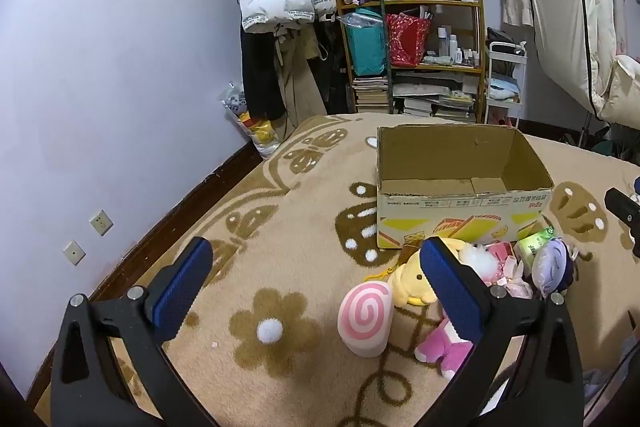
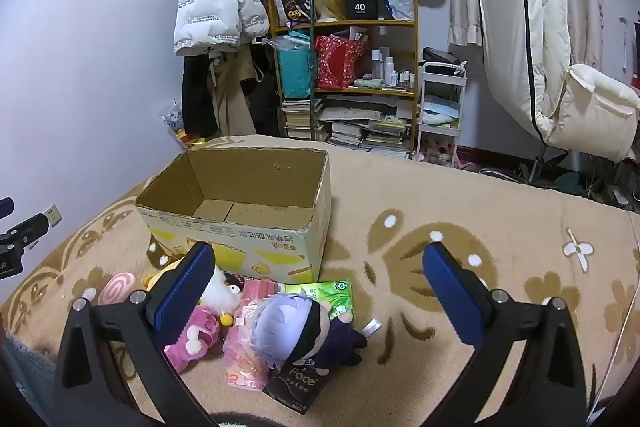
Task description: Organize soft objects
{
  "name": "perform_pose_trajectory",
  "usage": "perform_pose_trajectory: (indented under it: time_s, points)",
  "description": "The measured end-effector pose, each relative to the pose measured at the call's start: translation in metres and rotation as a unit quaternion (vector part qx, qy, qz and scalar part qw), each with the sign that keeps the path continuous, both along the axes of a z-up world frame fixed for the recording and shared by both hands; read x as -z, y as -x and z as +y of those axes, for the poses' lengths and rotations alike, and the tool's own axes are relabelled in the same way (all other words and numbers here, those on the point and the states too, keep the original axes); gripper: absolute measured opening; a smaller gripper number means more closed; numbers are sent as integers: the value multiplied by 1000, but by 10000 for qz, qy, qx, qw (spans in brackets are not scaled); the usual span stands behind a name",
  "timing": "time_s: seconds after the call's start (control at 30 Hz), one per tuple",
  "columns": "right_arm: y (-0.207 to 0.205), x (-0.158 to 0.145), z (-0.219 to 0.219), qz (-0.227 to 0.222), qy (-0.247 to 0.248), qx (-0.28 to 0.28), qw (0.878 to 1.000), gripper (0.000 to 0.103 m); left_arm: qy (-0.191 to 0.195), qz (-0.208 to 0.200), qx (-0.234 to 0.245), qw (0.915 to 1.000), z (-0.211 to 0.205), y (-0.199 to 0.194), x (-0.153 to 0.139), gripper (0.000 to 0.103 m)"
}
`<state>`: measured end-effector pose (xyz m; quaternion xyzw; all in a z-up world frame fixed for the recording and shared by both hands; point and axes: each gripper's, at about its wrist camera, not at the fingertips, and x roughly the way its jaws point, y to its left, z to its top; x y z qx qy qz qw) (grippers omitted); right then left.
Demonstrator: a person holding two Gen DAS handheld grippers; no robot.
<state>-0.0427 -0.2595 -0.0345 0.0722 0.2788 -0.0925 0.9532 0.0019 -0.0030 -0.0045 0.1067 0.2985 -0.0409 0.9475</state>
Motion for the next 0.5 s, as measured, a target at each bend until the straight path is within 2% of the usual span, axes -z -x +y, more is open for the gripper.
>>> perform_pose_trajectory:
  time_s: [0.5]
  points:
    - [-3, 2, 0, -2, -21, 30, 10000, 103, -11, 35, -16, 10000, 0, -2, 2, 102]
